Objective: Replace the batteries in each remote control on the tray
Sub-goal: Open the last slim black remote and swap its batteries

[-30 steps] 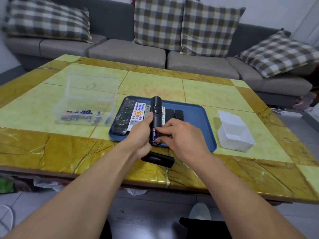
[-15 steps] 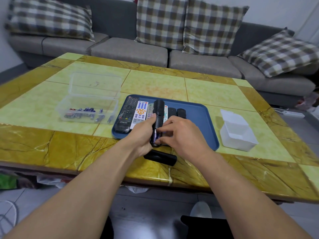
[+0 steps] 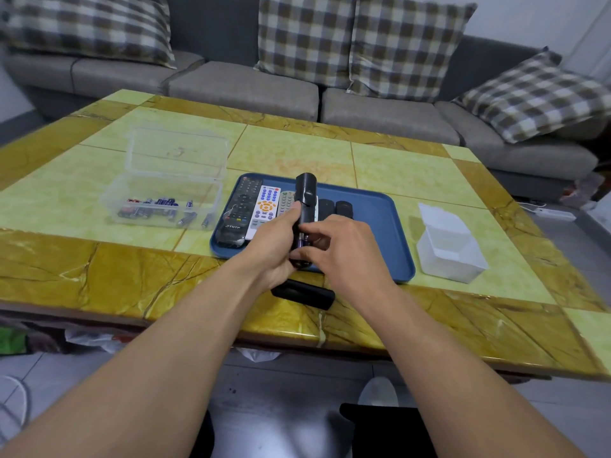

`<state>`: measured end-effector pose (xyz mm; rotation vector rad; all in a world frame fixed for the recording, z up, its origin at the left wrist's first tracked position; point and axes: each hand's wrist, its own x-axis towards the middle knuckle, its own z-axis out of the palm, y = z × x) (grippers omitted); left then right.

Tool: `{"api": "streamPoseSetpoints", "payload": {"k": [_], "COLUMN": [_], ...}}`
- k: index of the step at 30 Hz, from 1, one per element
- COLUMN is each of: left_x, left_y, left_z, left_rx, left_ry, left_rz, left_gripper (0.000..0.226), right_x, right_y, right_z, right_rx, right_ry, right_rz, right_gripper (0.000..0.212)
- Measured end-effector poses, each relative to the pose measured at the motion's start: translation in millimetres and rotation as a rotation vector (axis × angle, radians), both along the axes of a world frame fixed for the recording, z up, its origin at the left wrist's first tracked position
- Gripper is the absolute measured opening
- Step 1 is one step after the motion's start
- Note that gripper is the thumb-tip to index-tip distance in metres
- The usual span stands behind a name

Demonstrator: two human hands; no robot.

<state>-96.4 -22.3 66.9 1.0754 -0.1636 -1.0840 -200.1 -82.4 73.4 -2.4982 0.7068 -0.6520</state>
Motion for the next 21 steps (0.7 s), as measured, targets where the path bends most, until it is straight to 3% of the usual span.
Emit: {"api": "streamPoseSetpoints", "payload": {"k": [10,21], "left_x": [-1.1,-0.3], "left_y": [6.3,6.9], "left_z": [5.1,5.0], "left_rx": [-0.015,-0.004], "left_ry": [0.011,0.032], "left_rz": [-0.009,-0.01], "left_gripper": [0.037,0.036], "right_x": [0.1,2.1], "right_y": [-4.2,-5.3], "right_z": [-9.9,-4.6], "right_rx": [0.038,-0.024], "right_ry": [-0.102,0.045], "right_rz": [-0.023,0.034], "right_gripper": [0.007,0.012]}}
